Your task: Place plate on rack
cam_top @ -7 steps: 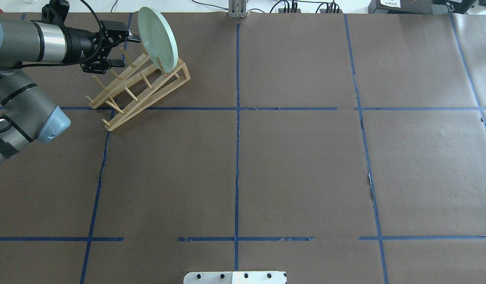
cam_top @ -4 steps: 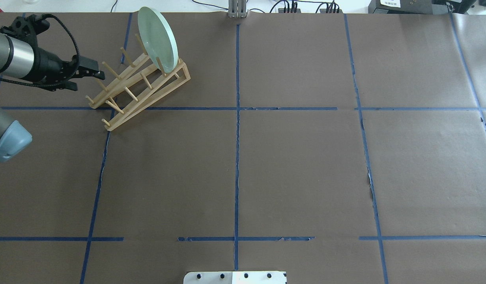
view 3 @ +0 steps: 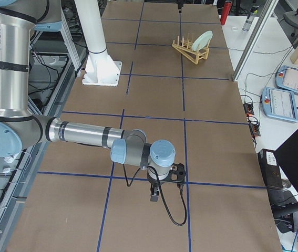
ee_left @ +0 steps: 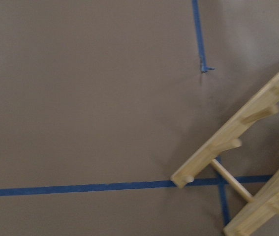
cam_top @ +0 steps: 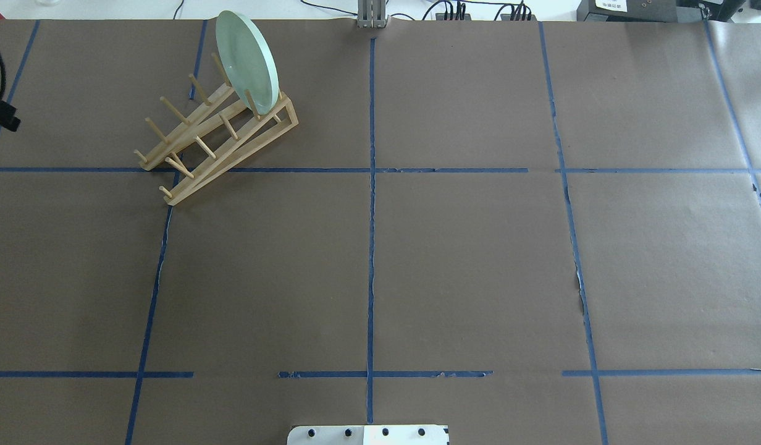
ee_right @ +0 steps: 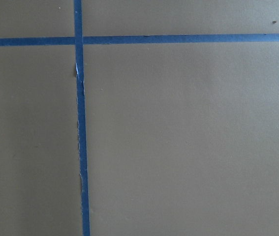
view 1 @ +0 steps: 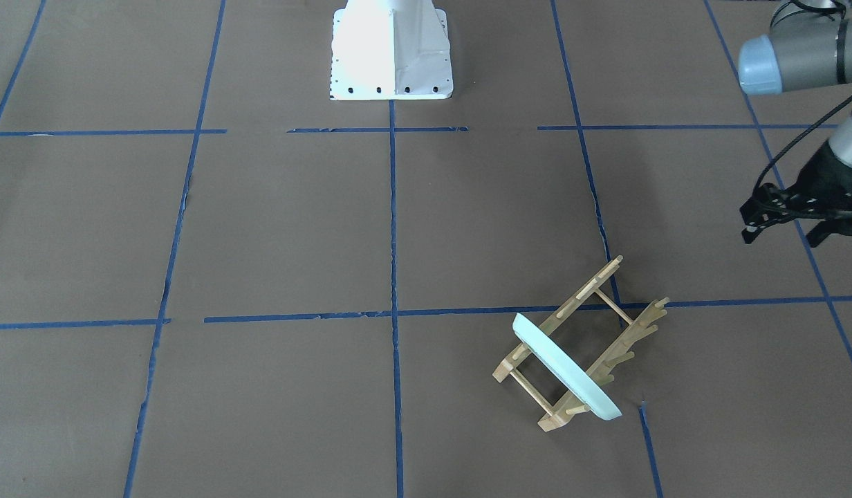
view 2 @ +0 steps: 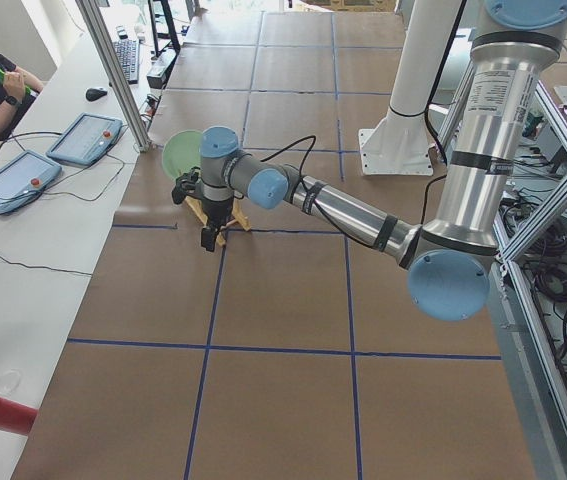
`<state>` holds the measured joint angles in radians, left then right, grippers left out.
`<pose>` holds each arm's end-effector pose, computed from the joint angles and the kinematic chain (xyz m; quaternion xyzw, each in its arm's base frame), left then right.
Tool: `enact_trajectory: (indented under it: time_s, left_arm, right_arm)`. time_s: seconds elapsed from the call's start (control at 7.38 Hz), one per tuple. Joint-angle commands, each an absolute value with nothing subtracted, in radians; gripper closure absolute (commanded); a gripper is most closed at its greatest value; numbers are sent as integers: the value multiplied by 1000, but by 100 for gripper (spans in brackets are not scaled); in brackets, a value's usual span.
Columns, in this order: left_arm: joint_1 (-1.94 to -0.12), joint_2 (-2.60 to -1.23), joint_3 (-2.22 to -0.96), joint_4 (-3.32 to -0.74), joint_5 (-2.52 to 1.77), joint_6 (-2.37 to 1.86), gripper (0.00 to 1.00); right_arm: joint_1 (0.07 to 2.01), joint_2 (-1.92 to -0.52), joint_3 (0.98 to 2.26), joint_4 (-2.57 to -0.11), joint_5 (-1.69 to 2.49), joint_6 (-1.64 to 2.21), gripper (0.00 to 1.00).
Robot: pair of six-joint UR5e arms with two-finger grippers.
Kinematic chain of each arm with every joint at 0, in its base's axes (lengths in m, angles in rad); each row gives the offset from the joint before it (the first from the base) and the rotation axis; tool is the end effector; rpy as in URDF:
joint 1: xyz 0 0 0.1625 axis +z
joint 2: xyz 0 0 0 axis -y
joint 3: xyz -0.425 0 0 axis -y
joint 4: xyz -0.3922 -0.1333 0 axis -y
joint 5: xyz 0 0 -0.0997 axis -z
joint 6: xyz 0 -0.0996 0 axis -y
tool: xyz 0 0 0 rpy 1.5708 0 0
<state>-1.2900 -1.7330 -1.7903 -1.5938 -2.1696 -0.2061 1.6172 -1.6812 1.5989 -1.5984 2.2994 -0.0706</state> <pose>0.0801 -0.5562 0.4722 0.1167 0.3267 0.0942 0.9332 0.0871 -0.4314 0.7020 -0.0304 -0.3582 0.0083 0.9331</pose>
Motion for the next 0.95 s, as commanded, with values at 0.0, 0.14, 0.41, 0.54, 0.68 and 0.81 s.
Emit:
enact_trajectory:
  time_s: [0.0, 0.14, 0.41, 0.54, 0.68, 0.81]
  left_arm:
    - [-1531, -1634, -1743, -1539, -2318, 88, 0]
    - [-1634, -1620, -1670, -1554, -2401, 97, 0]
    - [-1640, -1579, -1648, -1548, -2396, 133, 0]
    - [-1638, -1578, -1649, -1545, -2395, 133, 0]
    - [-1638, -1582, -1649, -1543, -2388, 135, 0]
    - [-1637, -1582, -1648, -1540, -2388, 135, 0]
  right_arm:
    - [1617, -1681, 1598, -1598, 2299, -71, 0]
    - [1618, -1681, 1598, -1598, 2299, -71, 0]
    - [1617, -1681, 1598, -1598, 2299, -71, 0]
    - [1618, -1681, 1600, -1598, 2299, -71, 0]
    - [1618, -1681, 1600, -1598, 2299, -71, 0]
    - [1617, -1681, 1600, -1598, 2299, -71, 0]
